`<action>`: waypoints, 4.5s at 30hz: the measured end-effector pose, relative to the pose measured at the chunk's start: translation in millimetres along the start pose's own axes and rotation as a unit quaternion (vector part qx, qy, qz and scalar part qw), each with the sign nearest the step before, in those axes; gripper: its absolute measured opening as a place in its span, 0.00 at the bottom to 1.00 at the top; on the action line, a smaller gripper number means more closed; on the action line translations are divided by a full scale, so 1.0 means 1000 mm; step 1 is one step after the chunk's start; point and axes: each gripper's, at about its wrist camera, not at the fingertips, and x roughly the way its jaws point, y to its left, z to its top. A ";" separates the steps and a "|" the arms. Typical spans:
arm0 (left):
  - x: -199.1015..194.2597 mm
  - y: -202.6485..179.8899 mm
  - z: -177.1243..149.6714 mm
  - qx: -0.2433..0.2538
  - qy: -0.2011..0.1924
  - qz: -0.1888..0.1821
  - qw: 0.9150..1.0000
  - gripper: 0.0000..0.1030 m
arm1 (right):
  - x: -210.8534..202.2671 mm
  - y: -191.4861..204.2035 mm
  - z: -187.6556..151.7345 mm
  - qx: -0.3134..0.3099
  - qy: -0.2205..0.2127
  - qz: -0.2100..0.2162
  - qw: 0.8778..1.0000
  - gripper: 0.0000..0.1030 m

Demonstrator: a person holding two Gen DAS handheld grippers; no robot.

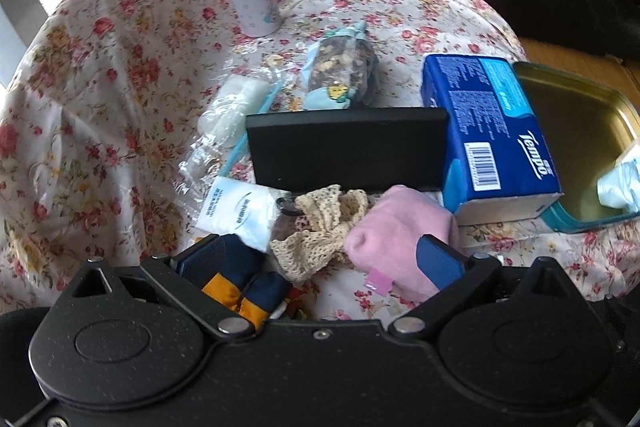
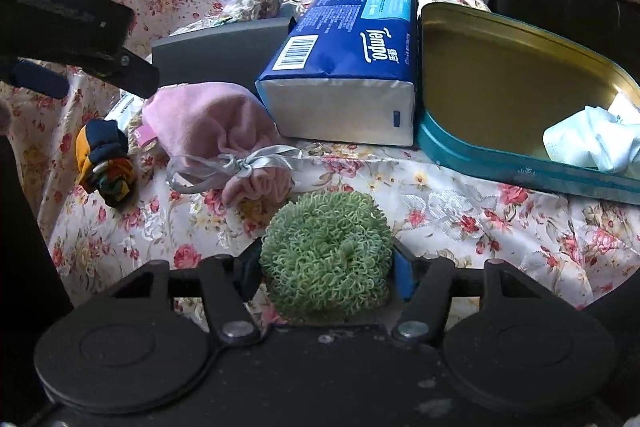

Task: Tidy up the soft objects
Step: 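Grasp the pink cloth with the left tool while the right tool grasps the green scrubber ball, then carry the pink cloth and green scrubber over the tin and open both tools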

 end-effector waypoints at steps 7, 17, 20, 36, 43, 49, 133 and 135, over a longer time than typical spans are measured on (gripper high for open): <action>0.004 -0.027 0.003 0.061 0.002 -0.025 0.998 0.96 | -0.011 -0.007 0.002 0.020 -0.018 0.023 0.999 0.58; 0.035 -0.059 0.010 0.107 0.042 -0.038 0.993 0.95 | -0.016 -0.002 -0.001 0.001 -0.027 0.033 0.999 0.58; 0.050 -0.063 0.011 0.105 0.068 -0.036 0.991 0.95 | -0.015 -0.004 -0.001 0.006 -0.027 0.037 0.999 0.58; 0.062 -0.070 0.005 0.094 0.072 0.016 0.993 0.71 | -0.014 -0.005 -0.002 0.006 -0.033 0.038 0.999 0.58; 0.035 -0.063 0.003 0.064 0.036 -0.011 0.997 0.67 | -0.017 -0.005 -0.003 0.003 -0.037 0.045 0.998 0.58; 0.001 -0.049 -0.001 0.037 -0.006 -0.010 0.999 0.68 | -0.020 -0.004 -0.003 0.000 -0.043 0.055 0.998 0.58; -0.005 -0.156 0.064 0.045 -0.028 -0.136 0.989 0.80 | -0.043 -0.228 0.117 0.261 -0.194 -0.165 0.931 0.76; -0.005 -0.153 0.064 0.042 -0.028 -0.134 0.990 0.80 | -0.042 -0.227 0.117 0.261 -0.192 -0.165 0.931 0.76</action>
